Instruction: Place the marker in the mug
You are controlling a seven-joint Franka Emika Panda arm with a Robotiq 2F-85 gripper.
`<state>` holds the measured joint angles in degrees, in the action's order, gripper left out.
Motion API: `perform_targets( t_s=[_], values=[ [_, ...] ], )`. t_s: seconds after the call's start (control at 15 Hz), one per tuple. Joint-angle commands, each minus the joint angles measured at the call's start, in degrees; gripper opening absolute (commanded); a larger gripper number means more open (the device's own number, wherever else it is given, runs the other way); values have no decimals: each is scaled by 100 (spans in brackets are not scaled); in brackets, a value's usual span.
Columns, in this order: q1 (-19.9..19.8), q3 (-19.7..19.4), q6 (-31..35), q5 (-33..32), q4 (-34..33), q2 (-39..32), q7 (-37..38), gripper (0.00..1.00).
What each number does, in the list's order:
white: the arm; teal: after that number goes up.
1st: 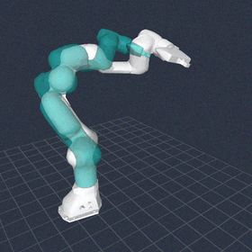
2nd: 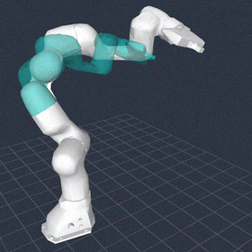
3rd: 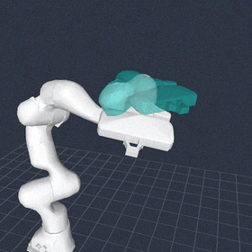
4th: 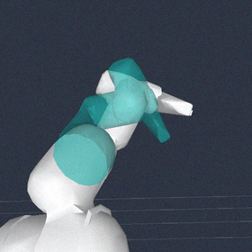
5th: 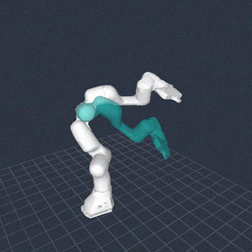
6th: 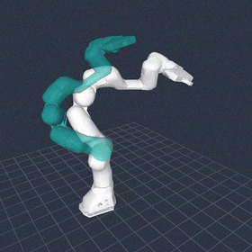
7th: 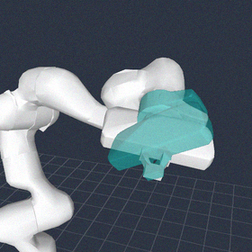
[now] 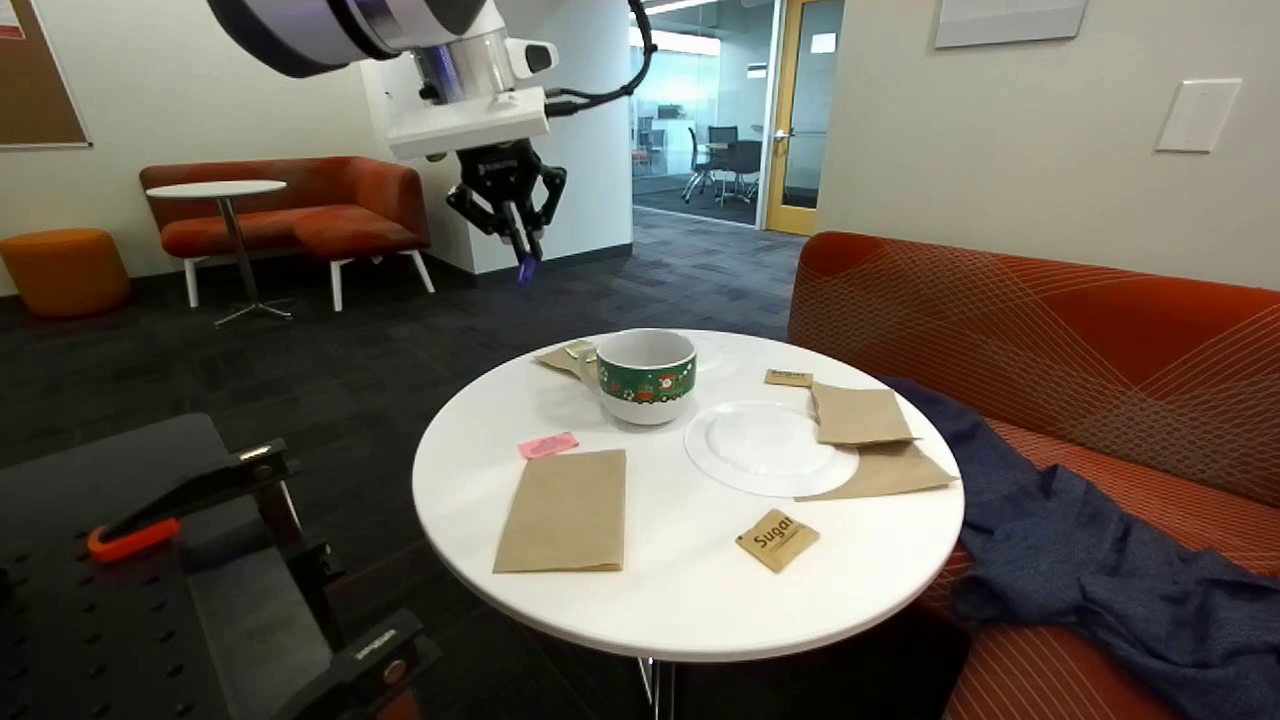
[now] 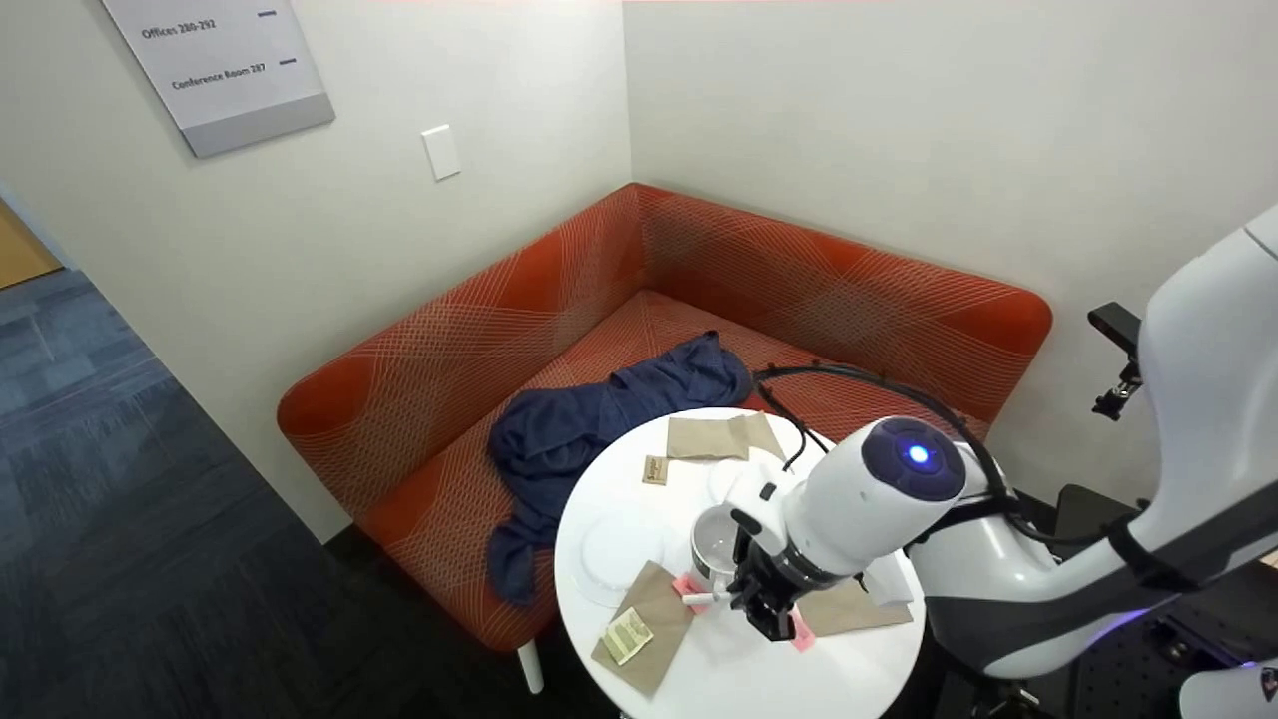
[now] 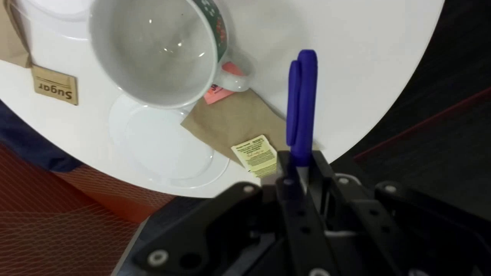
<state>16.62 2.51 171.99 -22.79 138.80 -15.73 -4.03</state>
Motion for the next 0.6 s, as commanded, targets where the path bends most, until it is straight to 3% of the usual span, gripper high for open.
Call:
perform_targets(
  t_s=[0.0, 0.53],
  values=[
    [-539, 103, 710, 197, 397, 231, -267, 4],
    [-1427, 352, 1535, 465, 370, -54, -635, 4]
  ],
)
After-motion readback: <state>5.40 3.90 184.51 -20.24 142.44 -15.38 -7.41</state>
